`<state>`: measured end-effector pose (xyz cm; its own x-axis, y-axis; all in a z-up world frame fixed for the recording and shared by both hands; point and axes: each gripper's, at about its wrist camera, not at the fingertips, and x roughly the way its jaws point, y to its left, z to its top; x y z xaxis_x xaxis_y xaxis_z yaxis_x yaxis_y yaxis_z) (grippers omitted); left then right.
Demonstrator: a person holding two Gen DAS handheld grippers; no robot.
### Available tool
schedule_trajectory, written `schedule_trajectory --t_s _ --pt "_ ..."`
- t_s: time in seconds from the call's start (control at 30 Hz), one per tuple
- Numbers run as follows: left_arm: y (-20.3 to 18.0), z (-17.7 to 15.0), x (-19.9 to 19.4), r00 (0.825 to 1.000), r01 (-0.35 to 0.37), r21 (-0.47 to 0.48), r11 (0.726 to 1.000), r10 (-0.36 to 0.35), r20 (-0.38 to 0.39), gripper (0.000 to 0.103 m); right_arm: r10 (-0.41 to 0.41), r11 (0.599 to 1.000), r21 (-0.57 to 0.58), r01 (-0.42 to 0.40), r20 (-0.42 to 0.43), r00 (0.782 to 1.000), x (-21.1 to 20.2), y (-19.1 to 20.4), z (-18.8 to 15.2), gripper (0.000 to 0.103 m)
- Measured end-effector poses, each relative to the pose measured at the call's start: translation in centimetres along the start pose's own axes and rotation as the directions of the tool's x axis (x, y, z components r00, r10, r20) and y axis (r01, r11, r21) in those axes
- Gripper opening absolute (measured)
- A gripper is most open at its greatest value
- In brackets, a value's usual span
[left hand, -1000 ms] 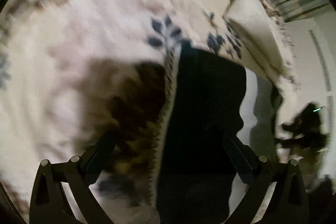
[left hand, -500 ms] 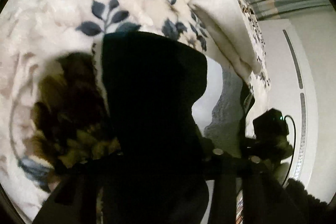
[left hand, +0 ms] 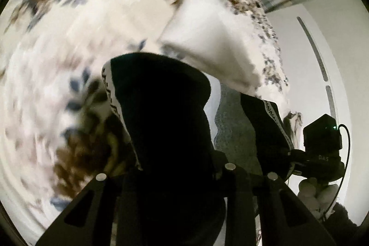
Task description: Fold small clothes
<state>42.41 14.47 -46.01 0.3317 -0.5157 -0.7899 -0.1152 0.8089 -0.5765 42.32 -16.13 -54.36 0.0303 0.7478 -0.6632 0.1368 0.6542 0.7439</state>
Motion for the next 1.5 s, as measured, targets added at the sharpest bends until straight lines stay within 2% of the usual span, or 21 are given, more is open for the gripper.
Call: schedule_trajectory --t_s 0.07,0.17,0.37,0.47,0.53,0.63,0.7,0.73,0.8,0.83,0.93,1.03,1.13,1.23,1.27,1.33,1.37,1.4,1.43,1.47,1.5 --pt "-1.8 1.8 0.0 1.000 0.006 0.031 0.999 -0.006 0.005 0.024 -0.008 1.000 -0.007 0.008 0.033 0.999 -2.1 0.9 0.8 0.024" --pt "-4.7 5.5 -0.3 0.999 0.026 0.070 0.997 -0.027 0.019 0.024 0.004 1.000 -0.009 -0.003 0.093 0.996 -6.6 2.5 4.1 0.024" --pt "-9.8 15.0 0.9 0.996 0.040 0.150 0.988 -0.050 0.067 0.024 0.040 0.999 -0.012 -0.038 0.223 0.974 -12.1 4.9 11.7 0.024" --pt "-10.1 19.7 3.6 0.998 0.039 0.160 0.986 -0.048 0.052 0.025 0.058 0.998 0.006 -0.062 0.253 0.966 -12.0 5.3 16.3 0.024" --pt "-8.9 22.4 6.9 1.000 0.021 0.145 0.989 -0.020 -0.005 0.027 0.051 0.998 0.021 -0.058 0.258 0.965 -11.2 4.6 20.4 0.024" --pt "-7.0 24.4 11.8 0.991 -0.062 0.156 0.986 0.079 -0.108 0.032 0.010 0.995 0.092 -0.032 0.223 0.975 -7.7 2.4 24.8 0.025" --pt "-6.1 24.6 13.4 0.982 -0.103 0.169 0.980 0.126 -0.137 0.033 -0.048 0.990 0.139 0.023 0.174 0.984 -5.2 1.1 26.3 0.027" --pt "-6.1 24.5 13.3 0.983 -0.108 0.178 0.978 0.132 -0.131 0.036 -0.060 0.987 0.154 0.037 0.147 0.987 -4.2 0.6 26.7 0.032" --pt "-6.0 24.3 12.4 0.987 -0.094 0.178 0.980 0.115 -0.113 0.038 -0.076 0.985 0.160 0.057 0.114 0.991 -3.1 0.3 26.8 0.037" --pt "-5.7 24.2 11.9 0.989 -0.082 0.163 0.983 0.100 -0.105 0.039 -0.057 0.986 0.161 0.039 0.112 0.992 -3.0 0.1 26.5 0.049" --pt "-4.8 23.6 11.0 0.991 -0.077 0.137 0.988 0.091 -0.097 0.040 -0.010 0.983 0.185 -0.012 0.117 0.993 -3.8 -0.8 25.1 0.068" --pt "-4.3 23.2 10.9 0.991 -0.075 0.116 0.990 0.087 -0.099 0.042 0.019 0.967 0.248 -0.062 0.174 0.985 -5.6 -2.7 21.0 0.078" --pt "-4.3 22.9 10.7 0.992 -0.077 0.121 0.990 0.088 -0.092 0.043 0.056 0.911 0.388 -0.142 0.223 0.973 -5.8 -6.1 14.8 0.081" --pt "-4.2 22.8 10.7 0.992 -0.081 0.125 0.989 0.092 -0.088 0.046 0.154 0.788 0.550 -0.276 0.258 0.954 -3.3 -9.2 8.8 0.086" --pt "-4.2 22.8 10.6 0.992 -0.084 0.128 0.988 0.095 -0.087 0.047 0.228 0.716 0.596 -0.363 0.292 0.929 -1.4 -10.2 7.2 0.087" --pt "-4.1 22.8 10.5 0.990 -0.092 0.133 0.987 0.105 -0.089 0.050 0.348 0.566 0.636 -0.525 0.393 0.851 1.1 -11.2 5.0 0.091" --pt "-4.2 22.8 10.4 0.990 -0.094 0.135 0.986 0.107 -0.089 0.050 0.397 0.475 0.633 -0.611 0.465 0.791 2.5 -11.5 4.3 0.095" --pt "-4.2 22.8 10.3 0.990 -0.096 0.138 0.986 0.109 -0.090 0.051 0.430 0.385 0.611 -0.692 0.545 0.720 3.9 -11.7 3.9 0.099" --pt "-4.1 22.9 10.3 0.989 -0.100 0.141 0.985 0.113 -0.092 0.053 0.450 0.320 0.572 -0.755 0.609 0.653 4.8 -11.7 3.8 0.102" --pt "-4.2 22.9 10.3 0.989 -0.102 0.145 0.984 0.116 -0.092 0.053 0.458 0.286 0.545 -0.788 0.645 0.612 5.2 -11.7 3.9 0.103" --pt "-4.2 23.0 10.3 0.989 -0.104 0.151 0.983 0.119 -0.093 0.054 0.461 0.237 0.490 -0.839 0.704 0.541 5.8 -11.5 4.2 0.103"
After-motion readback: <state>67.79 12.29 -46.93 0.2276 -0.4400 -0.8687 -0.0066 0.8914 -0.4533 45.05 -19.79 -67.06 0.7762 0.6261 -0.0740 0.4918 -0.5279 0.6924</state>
